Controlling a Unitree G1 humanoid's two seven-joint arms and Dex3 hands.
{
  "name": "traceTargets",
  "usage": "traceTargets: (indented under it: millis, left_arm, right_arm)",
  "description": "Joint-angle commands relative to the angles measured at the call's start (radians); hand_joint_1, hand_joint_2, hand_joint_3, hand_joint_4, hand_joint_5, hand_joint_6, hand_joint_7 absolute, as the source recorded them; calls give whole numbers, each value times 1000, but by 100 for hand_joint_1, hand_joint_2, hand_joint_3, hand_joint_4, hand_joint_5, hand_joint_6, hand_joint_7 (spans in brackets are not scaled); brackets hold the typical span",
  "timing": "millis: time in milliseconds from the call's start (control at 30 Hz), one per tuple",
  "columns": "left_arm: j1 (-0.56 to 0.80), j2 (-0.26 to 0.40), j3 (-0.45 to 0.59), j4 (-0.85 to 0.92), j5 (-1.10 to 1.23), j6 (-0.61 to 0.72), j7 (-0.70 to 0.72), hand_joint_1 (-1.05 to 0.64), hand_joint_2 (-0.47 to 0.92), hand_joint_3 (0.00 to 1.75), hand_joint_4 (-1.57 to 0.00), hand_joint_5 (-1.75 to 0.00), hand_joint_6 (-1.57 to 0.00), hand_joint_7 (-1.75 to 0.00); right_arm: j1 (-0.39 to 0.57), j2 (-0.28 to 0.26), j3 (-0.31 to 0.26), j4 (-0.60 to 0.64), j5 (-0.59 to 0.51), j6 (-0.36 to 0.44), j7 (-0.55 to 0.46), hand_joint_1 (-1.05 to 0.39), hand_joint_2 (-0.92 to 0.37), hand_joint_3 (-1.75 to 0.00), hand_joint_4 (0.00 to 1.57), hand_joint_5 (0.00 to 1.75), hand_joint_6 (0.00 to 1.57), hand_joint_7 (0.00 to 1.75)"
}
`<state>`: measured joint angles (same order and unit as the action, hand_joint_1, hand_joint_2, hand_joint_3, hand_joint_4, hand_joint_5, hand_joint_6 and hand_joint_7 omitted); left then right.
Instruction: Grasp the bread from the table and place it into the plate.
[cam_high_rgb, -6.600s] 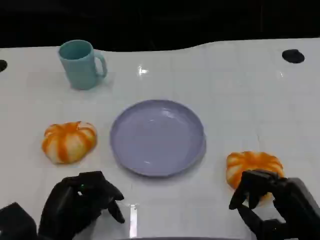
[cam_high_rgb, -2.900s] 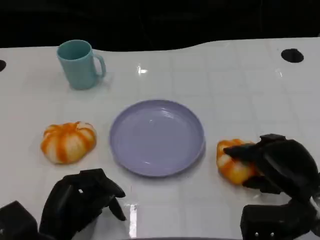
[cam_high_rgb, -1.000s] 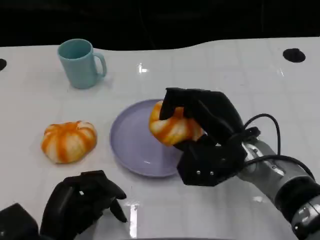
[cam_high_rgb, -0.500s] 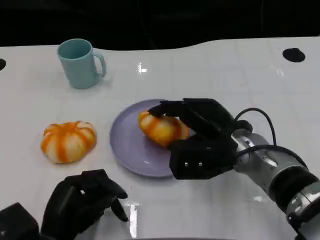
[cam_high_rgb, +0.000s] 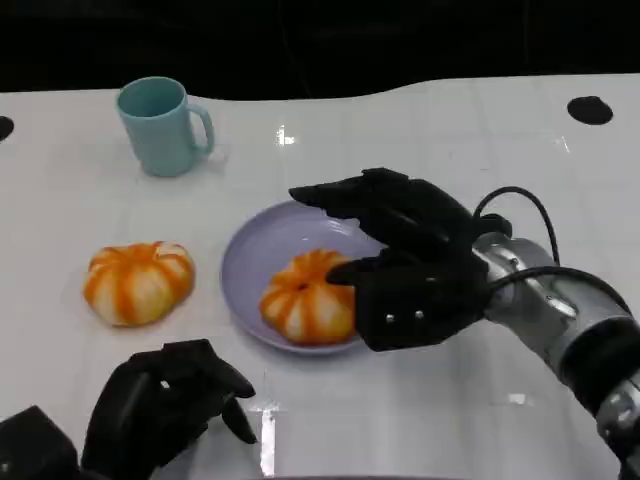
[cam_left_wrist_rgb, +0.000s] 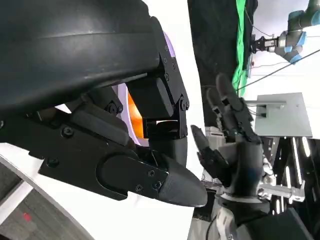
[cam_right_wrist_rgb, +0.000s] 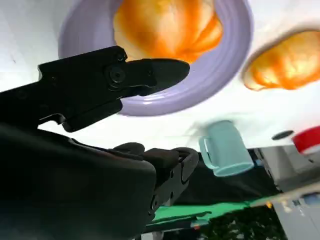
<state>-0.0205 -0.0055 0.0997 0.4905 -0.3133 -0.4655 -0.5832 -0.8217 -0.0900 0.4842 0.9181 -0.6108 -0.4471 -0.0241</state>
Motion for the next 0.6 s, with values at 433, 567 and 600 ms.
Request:
traceTargets:
  millis: [433, 567, 600]
  left_arm:
    - [5, 2, 7, -7, 15, 1, 19, -94, 92, 11, -111, -121, -117, -73]
    - [6, 3, 6, -12, 14, 7, 20, -94, 92, 10, -111, -122, -117, -73]
    - [5, 4, 6, -10, 13, 5, 17, -93, 92, 10, -111, -121, -117, -73]
  right_arm:
    - [407, -191, -154, -527, 87, -158, -40, -46, -92, -10, 34, 63, 55, 14]
    - [497, -204, -197, -583, 97, -225, -96, -32, -91, -7, 63, 91, 85, 29]
    - [518, -206, -207, -588, 103, -251, -110, -30, -91, -7, 68, 96, 91, 33]
